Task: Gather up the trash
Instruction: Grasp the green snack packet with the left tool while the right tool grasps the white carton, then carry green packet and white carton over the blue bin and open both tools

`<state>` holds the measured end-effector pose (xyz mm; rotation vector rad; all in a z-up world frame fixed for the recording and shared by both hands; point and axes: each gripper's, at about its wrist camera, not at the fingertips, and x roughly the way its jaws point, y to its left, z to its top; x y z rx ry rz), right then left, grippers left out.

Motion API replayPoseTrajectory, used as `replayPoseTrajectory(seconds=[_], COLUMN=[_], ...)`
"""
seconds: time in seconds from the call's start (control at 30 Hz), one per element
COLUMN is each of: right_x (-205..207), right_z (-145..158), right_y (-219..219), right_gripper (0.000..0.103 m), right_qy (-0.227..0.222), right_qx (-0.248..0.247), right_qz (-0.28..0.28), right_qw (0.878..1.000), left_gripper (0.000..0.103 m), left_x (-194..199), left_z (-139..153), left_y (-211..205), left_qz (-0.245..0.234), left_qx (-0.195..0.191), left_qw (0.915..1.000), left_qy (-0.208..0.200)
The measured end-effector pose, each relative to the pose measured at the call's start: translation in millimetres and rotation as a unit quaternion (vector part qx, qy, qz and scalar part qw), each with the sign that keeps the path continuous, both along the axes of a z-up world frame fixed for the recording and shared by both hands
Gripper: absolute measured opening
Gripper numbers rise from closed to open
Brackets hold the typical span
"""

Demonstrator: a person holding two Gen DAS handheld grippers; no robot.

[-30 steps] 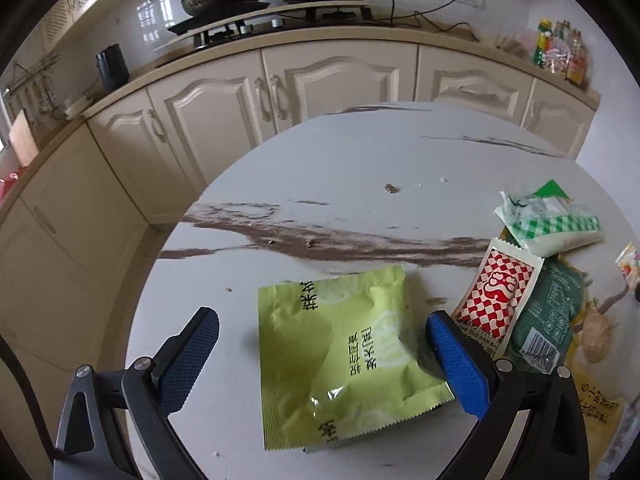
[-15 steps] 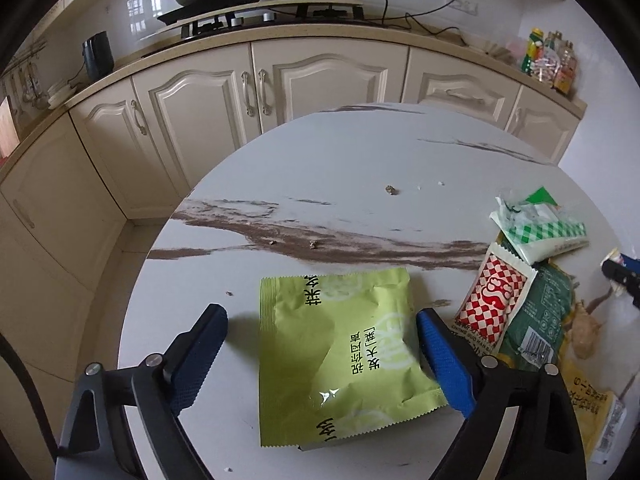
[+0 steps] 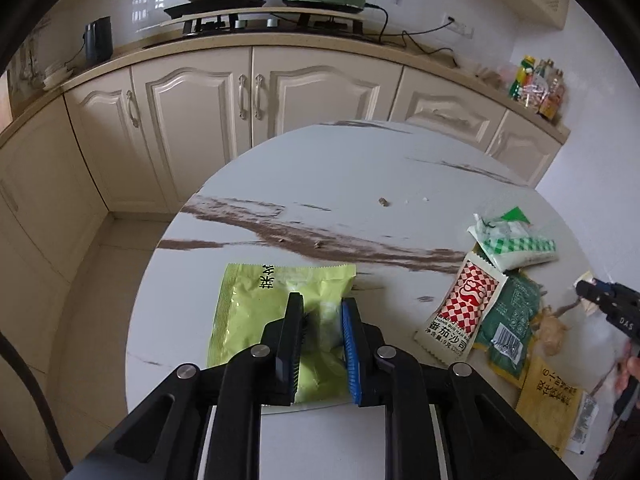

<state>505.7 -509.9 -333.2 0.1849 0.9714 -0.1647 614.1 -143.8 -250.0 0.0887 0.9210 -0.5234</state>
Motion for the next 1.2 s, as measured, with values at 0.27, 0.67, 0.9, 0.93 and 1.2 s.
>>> replayPoseTrajectory(seconds=[0.27, 0.67, 0.9, 0.93, 1.2], right_x=[-11.4, -24.9, -23.3, -21.4, 7.9], right_z=[5.1, 45.6, 73.7, 77.9, 88.0], right_y=[6.2, 49.6, 112.0, 124.9, 274.3], right_gripper=[0.022, 0.022, 0.022, 0.022, 0.022], right_qy=[-0.013, -0.055, -0.08, -0.086, -0.101], right_qx=[0.016, 0.016, 0.026, 0.029, 0.048], right_qz=[0.004, 0.035, 0.096, 0.109, 0.239], right_qw=[1.0, 0.998, 0.992, 0.99, 0.964], left_gripper=[0.007, 0.006, 0.006, 0.006, 0.006], left_x=[-12.3, -58.7, -107.4, -116.3, -178.9], left_z=[5.0, 39.5, 72.3, 75.6, 68.3], left_y=[17.0, 43.1, 89.2, 99.5, 207.8], left_qz=[0.014, 0.001, 0.021, 0.026, 0.093], left_qx=[-0.031, -0.051, -0.075, -0.078, -0.08], left_qw=[0.9994, 0.9985, 0.9954, 0.9947, 0.99], left_qy=[0.006, -0.019, -0.056, -0.062, -0.069])
